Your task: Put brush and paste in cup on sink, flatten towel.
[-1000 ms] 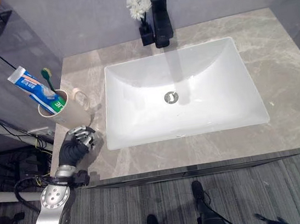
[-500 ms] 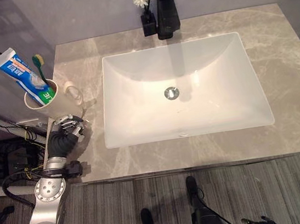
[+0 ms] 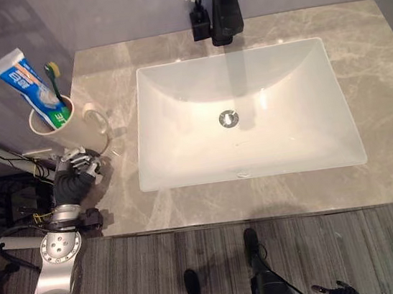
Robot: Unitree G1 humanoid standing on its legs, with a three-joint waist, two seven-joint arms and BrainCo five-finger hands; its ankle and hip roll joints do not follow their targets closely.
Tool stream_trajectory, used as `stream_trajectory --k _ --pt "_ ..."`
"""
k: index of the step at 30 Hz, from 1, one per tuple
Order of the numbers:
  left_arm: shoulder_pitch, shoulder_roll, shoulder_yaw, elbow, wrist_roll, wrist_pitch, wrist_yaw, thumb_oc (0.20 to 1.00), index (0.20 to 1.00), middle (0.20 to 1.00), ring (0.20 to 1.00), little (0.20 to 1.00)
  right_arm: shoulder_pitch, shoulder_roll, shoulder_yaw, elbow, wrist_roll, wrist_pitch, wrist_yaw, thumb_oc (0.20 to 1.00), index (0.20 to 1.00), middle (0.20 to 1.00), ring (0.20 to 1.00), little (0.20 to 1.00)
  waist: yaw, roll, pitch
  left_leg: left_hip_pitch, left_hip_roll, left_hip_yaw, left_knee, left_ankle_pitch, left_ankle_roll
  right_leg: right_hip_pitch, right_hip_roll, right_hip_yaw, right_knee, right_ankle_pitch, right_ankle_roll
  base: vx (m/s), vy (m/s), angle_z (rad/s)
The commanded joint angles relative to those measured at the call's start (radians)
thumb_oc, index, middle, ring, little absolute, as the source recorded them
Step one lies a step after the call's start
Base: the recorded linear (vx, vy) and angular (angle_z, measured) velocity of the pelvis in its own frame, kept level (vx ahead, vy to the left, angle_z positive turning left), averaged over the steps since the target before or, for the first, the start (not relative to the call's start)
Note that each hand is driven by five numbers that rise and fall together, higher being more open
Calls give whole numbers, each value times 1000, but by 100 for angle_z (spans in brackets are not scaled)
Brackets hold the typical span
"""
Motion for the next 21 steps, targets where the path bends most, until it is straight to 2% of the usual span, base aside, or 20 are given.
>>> stream_trajectory --k 1,15,21 --pt "-13 46 3 84 15 2 30 200 200 200 200 200 -25 7 42 3 -20 -4 -5 1000 1000 1000 1000 1000 -16 -25 18 -82 35 -85 4 75 -21 89 -55 -3 8 -80 75 0 -6 -3" --pt "-154 74 -52 215 12 7 59 200 200 200 200 200 -23 4 67 43 -56 21 3 1000 1000 1000 1000 1000 -36 -34 -10 -80 38 -82 4 71 -23 89 -57 -6 8 -83 75 0 0 0" --pt "-131 68 -47 170 -33 0 37 200 200 200 200 200 -27 9 77 31 -59 21 5 1000 1000 1000 1000 1000 -31 -37 -11 -82 36 -88 4 71 -22 89 -58 -10 8 -84 74 0 0 0"
